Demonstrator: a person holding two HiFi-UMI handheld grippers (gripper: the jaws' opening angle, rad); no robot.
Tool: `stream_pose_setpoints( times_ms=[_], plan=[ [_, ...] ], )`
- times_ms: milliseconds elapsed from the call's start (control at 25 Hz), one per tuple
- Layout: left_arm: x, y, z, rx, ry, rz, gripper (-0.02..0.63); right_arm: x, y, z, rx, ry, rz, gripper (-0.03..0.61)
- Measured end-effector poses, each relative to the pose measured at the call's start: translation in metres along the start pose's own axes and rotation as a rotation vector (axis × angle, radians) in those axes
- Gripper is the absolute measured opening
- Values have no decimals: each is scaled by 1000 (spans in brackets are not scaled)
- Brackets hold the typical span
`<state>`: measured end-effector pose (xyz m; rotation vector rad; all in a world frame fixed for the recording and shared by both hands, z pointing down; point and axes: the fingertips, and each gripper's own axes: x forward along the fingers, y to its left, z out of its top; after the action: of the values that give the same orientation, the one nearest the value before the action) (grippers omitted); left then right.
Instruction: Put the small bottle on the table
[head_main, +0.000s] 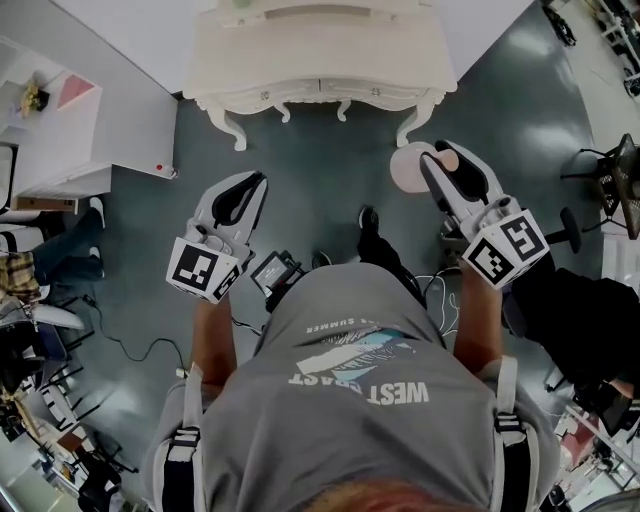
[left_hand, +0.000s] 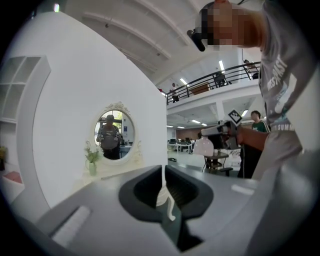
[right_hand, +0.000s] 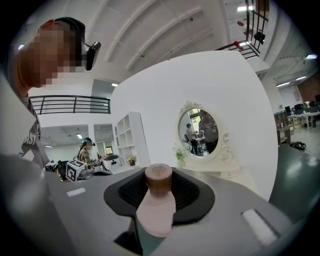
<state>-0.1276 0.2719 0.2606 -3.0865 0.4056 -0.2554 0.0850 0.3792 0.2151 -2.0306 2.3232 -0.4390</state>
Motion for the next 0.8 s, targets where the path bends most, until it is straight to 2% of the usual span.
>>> stream_pose_setpoints(
  times_ms=[320, 800],
  plan=[
    [16, 38, 7, 6, 4, 136, 18, 58, -32, 19, -15, -8, 114, 140],
    [97, 59, 16, -39, -6, 266, 18, 126, -111, 44, -45, 60, 257, 140]
  ],
)
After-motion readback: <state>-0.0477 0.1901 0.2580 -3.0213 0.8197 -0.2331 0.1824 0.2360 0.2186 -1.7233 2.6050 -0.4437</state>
